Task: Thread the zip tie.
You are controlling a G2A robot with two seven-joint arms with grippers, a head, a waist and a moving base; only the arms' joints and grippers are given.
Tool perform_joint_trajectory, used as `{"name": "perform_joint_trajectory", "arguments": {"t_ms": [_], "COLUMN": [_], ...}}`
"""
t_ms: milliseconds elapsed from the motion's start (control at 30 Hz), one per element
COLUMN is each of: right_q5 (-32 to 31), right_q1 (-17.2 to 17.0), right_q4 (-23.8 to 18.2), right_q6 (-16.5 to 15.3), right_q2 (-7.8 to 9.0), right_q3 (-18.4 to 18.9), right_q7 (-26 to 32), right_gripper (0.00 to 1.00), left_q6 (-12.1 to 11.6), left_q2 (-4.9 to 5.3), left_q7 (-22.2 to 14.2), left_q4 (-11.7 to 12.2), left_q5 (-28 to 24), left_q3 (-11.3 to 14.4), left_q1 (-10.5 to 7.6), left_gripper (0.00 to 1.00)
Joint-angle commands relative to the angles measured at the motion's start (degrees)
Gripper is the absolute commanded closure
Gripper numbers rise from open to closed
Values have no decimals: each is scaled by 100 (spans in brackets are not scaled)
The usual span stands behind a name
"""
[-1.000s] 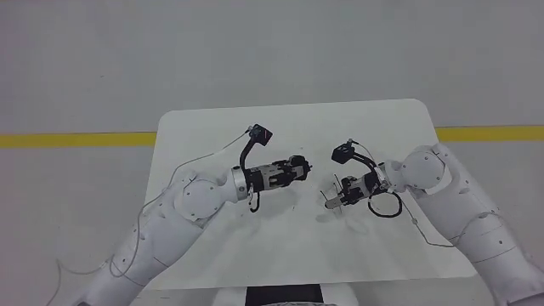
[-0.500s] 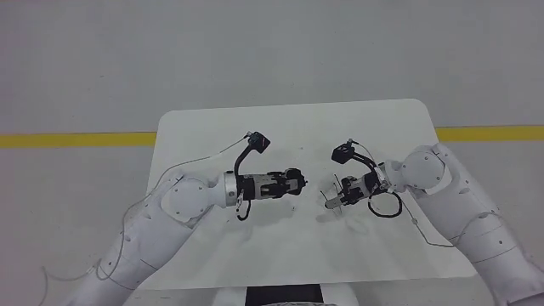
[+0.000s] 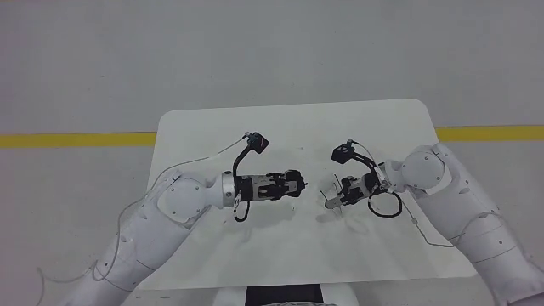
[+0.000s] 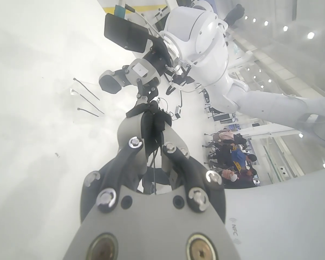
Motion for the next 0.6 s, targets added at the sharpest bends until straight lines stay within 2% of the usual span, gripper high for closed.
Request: {"name": "perform_joint_trajectory", "arguments": {"t_ms": [0, 200, 367, 467, 567], "right_q5": [20, 145, -41, -105, -105], "right_q1": [10, 293, 642, 768, 768], "right_q4": [25, 135, 498, 517, 517], "right_q6": [-43, -43, -43, -43, -43], "right_q2": [-7, -32, -110, -156, -156], "right_q3": [-56, -319, -785, -1050, -1050], "right_q7": [-82, 99, 151, 83, 83], "right_gripper": [0, 0, 0, 0, 0], "left_q6": [0, 0, 0, 0, 0], "left_q2": [0, 0, 0, 0, 0], "left_q7": [0, 0, 0, 0, 0], "left_q4": [0, 0, 0, 0, 0], "left_q5": [0, 0, 0, 0, 0], "left_q3": [0, 0, 0, 0, 0], "left_q1": [0, 0, 0, 0, 0], "left_gripper": [100, 100, 100, 100, 100]}}
